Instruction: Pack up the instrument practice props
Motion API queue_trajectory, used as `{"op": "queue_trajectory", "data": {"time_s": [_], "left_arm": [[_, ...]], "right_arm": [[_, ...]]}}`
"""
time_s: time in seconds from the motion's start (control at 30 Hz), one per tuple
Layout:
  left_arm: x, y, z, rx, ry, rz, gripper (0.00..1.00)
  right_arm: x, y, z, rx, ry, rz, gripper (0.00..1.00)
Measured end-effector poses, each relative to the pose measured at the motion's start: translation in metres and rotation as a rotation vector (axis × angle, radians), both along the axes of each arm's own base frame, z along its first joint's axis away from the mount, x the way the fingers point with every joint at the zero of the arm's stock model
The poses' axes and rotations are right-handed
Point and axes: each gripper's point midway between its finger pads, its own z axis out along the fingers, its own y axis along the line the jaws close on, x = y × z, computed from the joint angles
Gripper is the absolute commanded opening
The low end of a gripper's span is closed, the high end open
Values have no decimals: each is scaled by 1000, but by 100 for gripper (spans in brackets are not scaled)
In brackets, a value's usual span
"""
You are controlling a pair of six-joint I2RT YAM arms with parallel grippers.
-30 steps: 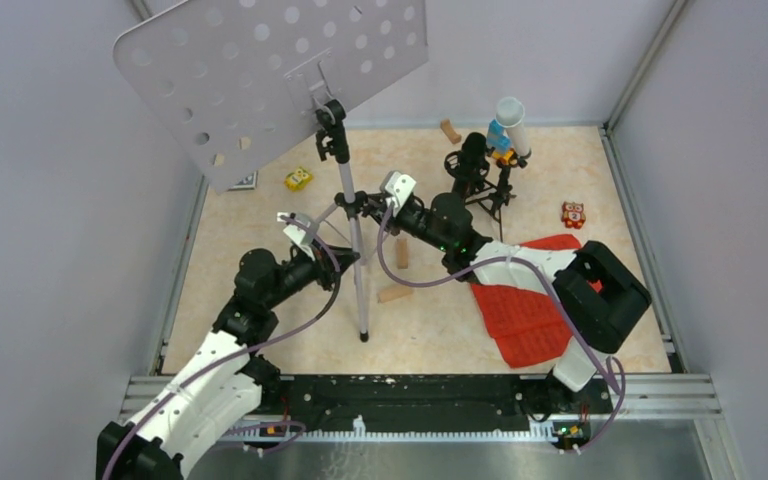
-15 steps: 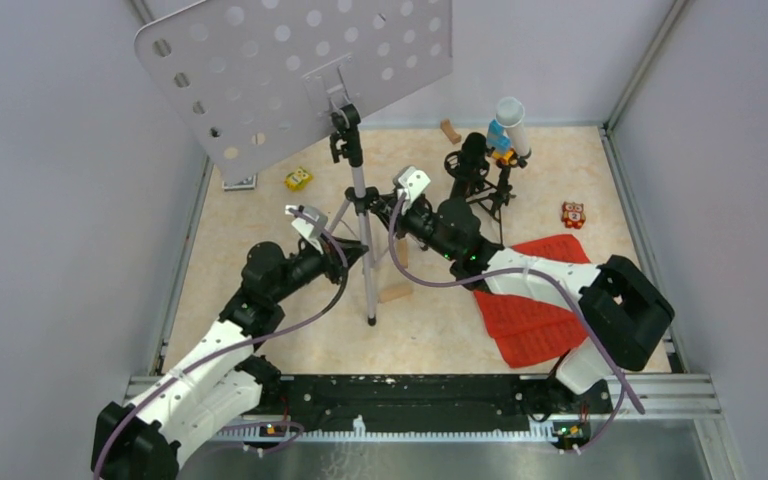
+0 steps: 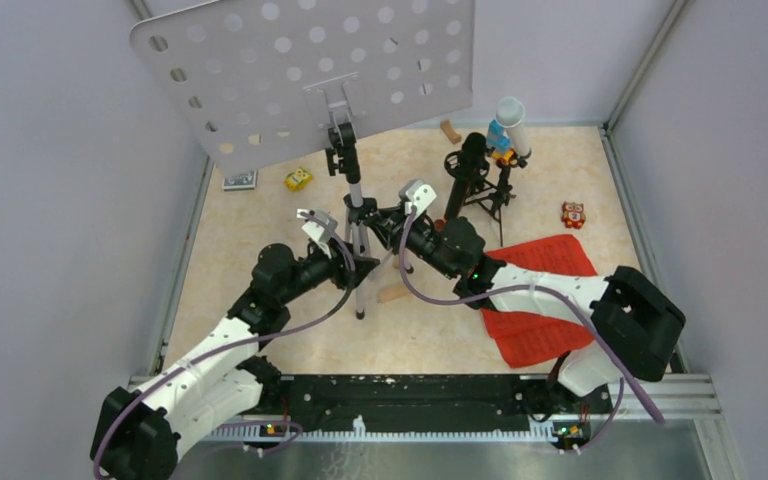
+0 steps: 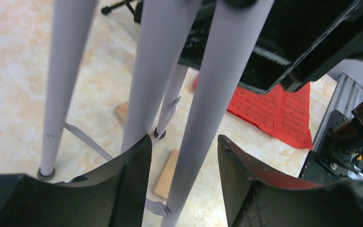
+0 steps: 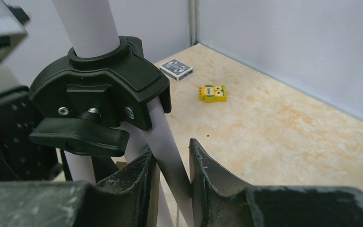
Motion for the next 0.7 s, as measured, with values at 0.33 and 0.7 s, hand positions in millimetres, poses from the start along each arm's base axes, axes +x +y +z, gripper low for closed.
{"op": "queue_trajectory", "data": {"time_s": [0.33,0.7], "left_arm": [[-8,-8,-22,41,-8,-41,4],[-10,-4,-24,57,-64,-30,0]], "right_arm": [[-6,-1,1,1,28,-24,25],[-41,-37,28,41,-16,9,70]]}}
